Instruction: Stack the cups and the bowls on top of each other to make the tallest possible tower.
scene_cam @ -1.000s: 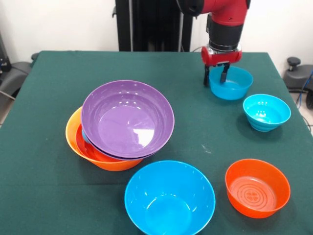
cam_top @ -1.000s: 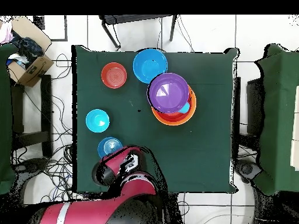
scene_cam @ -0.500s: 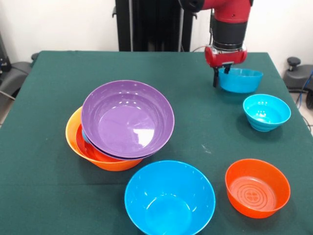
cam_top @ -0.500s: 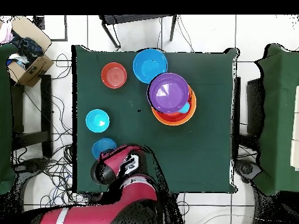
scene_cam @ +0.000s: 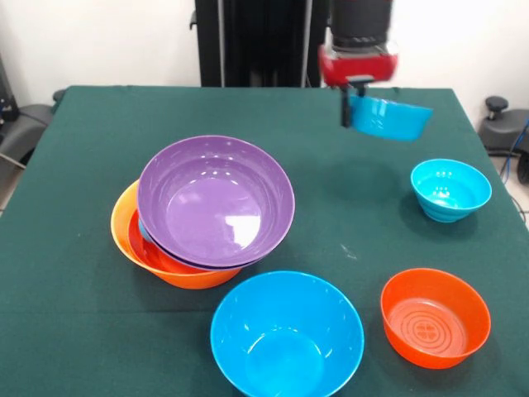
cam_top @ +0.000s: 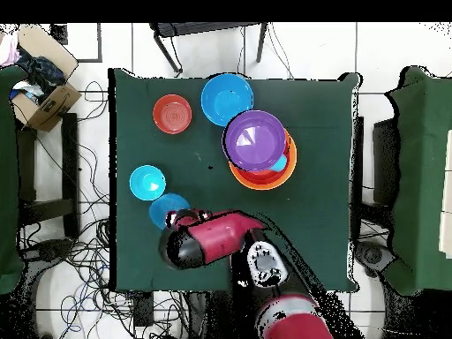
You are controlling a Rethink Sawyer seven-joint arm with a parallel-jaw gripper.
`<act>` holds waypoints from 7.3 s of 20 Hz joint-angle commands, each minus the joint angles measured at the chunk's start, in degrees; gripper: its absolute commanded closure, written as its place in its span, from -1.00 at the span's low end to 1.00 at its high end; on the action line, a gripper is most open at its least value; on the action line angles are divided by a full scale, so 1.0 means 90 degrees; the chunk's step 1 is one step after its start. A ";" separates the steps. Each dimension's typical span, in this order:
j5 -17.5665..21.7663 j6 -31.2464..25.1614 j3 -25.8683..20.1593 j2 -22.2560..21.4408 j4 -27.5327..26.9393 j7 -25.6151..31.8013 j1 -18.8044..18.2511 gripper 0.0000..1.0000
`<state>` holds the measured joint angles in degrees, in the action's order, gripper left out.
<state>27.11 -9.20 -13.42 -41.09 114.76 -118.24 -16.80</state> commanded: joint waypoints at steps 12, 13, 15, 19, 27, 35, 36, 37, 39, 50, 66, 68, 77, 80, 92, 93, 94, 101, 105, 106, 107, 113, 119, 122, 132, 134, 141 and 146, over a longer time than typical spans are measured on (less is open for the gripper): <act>0.0189 -0.3941 -0.2282 -0.0364 -0.1768 0.2486 -0.1983 1.00; 0.0249 -0.3955 -0.2286 -0.0243 -0.1911 0.2491 -0.1994 1.00; 0.0350 -0.3909 -0.2290 -0.0069 -0.2070 0.2507 -0.2053 1.00; 0.0520 -0.3816 -0.2433 0.0220 -0.2198 0.2893 -0.2342 1.00; 0.0792 -0.3813 -0.2897 0.0484 -0.2060 0.3560 -0.2967 1.00; 0.1298 -0.3600 -0.3063 0.0761 -0.1955 0.3938 -0.3403 1.00; 0.1368 -0.3559 -0.3069 0.0799 -0.1944 0.3959 -0.3459 1.00; 0.1450 -0.3506 -0.3075 0.0852 -0.1952 0.4010 -0.3492 1.00; 0.1591 -0.3424 -0.3098 0.0909 -0.1936 0.4064 -0.3549 1.00; 0.1363 -0.3978 -0.3550 0.0269 -0.1565 0.4085 -0.3925 1.00; 0.0701 -0.5238 -0.4435 -0.0508 -0.1396 0.4346 -0.4496 1.00; 0.0810 -0.5194 -0.4436 -0.0348 -0.1534 0.4288 -0.4438 1.00; 0.1201 -0.4748 -0.4347 0.0283 -0.1979 0.3900 -0.4187 1.00; 0.1420 -0.4597 -0.4222 0.0560 -0.2179 0.3855 -0.4060 1.00; 0.1727 -0.4654 -0.4211 0.0736 -0.2353 0.4000 -0.4085 1.00; 0.1744 -0.4658 -0.4205 0.0742 -0.2359 0.4004 -0.4084 1.00; 0.1744 -0.4680 -0.4204 0.0734 -0.2366 0.4002 -0.4079 1.00; 0.1766 -0.4707 -0.4211 0.0723 -0.2365 0.4036 -0.4098 1.00; 0.1900 -0.4621 -0.4130 0.0796 -0.2415 0.3946 -0.4060 1.00; 0.1916 -0.4642 -0.4121 0.0797 -0.2432 0.3913 -0.4044 1.00; 0.1934 -0.4647 -0.4127 0.0802 -0.2444 0.3915 -0.4041 1.00; 0.1782 -0.4554 -0.4261 0.0863 -0.2463 0.3816 -0.4133 -1.00; 0.1728 -0.4794 -0.4371 0.0784 -0.2374 0.4078 -0.4165 -1.00; 0.1579 -0.4933 -0.4406 0.0638 -0.2364 0.3914 -0.4118 -1.00; 0.0773 -0.5135 -0.4406 -0.0186 -0.2011 0.2543 -0.3474 -1.00; 0.0689 -0.4955 -0.4202 -0.0326 -0.1936 0.1995 -0.3230 -1.00; 0.1321 -0.4041 -0.3380 -0.0262 -0.1493 0.1059 -0.2413 -1.00; 0.1561 -0.3615 -0.2828 -0.0190 -0.1196 0.0736 -0.2013 -1.00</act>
<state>34.94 -46.89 -48.08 -44.30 97.72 -100.66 -38.83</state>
